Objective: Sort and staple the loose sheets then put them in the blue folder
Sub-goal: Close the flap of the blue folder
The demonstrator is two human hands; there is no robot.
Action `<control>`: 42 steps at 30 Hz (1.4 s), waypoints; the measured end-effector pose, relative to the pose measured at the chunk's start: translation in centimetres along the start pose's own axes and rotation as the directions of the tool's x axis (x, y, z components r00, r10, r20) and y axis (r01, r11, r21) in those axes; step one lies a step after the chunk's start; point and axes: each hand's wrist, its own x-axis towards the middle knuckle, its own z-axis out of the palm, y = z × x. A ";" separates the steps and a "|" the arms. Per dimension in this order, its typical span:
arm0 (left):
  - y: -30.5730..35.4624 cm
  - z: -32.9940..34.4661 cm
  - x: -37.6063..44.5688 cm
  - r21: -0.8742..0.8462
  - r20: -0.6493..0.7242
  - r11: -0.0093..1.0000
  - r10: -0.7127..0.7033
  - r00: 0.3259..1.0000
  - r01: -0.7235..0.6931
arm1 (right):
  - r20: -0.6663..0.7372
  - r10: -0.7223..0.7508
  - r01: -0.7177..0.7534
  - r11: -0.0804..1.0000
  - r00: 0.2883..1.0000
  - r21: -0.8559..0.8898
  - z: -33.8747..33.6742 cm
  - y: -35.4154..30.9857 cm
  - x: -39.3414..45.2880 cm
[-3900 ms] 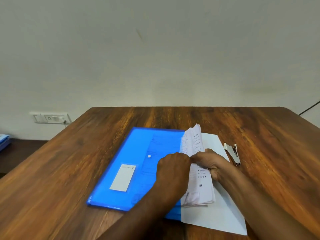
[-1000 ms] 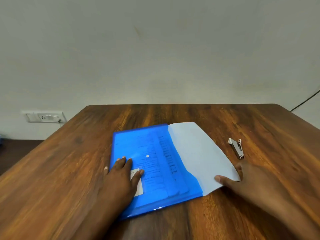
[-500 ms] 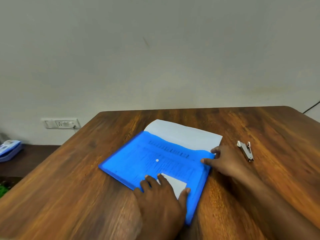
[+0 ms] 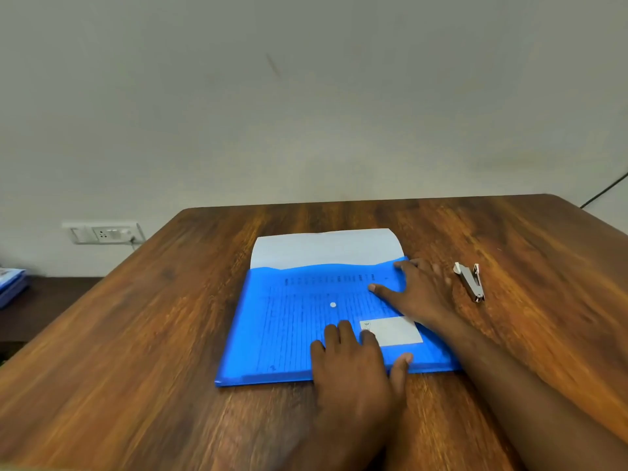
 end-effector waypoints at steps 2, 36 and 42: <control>-1.5 0.0 1.2 -0.007 -0.025 1.000 -0.005 1.000 0.005 | -0.022 -0.020 0.019 0.999 1.000 -0.031 0.4 0.3 0.0; -23.2 7.1 17.7 -0.775 -0.012 0.593 -0.359 0.933 0.219 | -0.099 -0.075 0.118 0.823 0.992 0.556 1.8 5.2 10.5; -23.4 6.8 17.7 -0.846 -0.056 0.512 -0.364 0.930 0.149 | -0.167 -0.094 0.182 0.730 0.982 0.659 1.8 5.2 10.2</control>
